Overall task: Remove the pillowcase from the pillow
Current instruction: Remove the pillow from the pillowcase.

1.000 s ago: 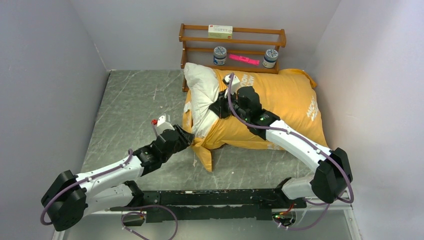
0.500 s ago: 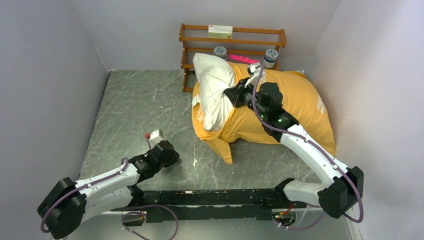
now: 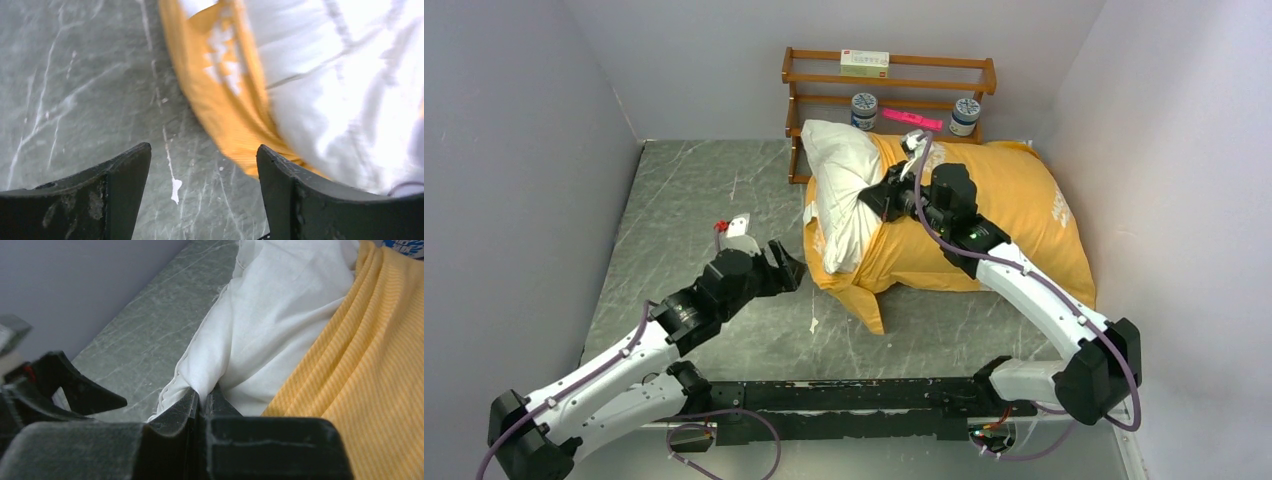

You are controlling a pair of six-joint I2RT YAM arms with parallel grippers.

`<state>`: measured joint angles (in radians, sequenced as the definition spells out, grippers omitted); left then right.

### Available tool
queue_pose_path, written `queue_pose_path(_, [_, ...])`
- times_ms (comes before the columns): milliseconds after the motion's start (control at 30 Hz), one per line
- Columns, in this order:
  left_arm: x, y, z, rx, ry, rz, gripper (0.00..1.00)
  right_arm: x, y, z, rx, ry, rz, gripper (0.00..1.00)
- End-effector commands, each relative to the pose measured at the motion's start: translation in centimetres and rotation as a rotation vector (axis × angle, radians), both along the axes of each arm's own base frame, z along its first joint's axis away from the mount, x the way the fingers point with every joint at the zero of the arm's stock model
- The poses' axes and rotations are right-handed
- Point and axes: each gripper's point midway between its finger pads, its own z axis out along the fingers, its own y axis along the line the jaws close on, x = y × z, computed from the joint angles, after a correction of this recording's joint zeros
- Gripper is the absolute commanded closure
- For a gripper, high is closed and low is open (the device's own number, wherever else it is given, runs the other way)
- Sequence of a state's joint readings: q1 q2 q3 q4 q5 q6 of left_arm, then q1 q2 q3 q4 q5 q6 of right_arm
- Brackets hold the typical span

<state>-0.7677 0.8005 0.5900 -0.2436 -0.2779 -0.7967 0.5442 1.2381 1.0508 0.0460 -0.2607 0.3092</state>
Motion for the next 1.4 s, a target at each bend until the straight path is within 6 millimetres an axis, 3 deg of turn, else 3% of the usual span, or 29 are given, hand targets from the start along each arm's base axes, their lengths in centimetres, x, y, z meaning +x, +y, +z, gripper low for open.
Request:
queue_pose_path(0, [-0.6,-1.9,4.7,0.066,-0.145,-0.22,0.15,-0.9,1.6,6.8,0.123,-0.206,0.073,1.0])
queue_pose_path(167, [-1.2,-3.8,8.5,0.064,-0.232,-0.361,0.07,-1.7,3.3,6.3,0.096,-0.218,0.116,1.0])
queue_pose_path(300, [-1.8,-5.2,9.5,0.053,-0.256,-0.457,0.06,-2.3,4.8,5.7,0.061,-0.225,0.143,1.0])
queue_pose_path(533, [-1.7,-6.3,6.2,0.125,-0.18,-0.534,0.06,-3.7,7.4,5.2,0.019,-0.241,0.2,1.0])
queue_pose_path(867, [-0.9,-7.2,1.5,0.222,-0.055,-0.579,0.09,-4.9,8.7,5.8,0.027,-0.258,0.246,1.0])
queue_pose_path(1200, [-1.8,-9.4,0.8,0.138,-0.043,-0.674,0.25,-6.5,10.5,6.2,0.046,-0.266,0.304,1.0])
queue_pose_path(1367, [-1.7,-9.0,1.6,0.146,-0.067,-0.664,0.54,-6.1,10.1,5.8,0.032,-0.264,0.269,1.0])
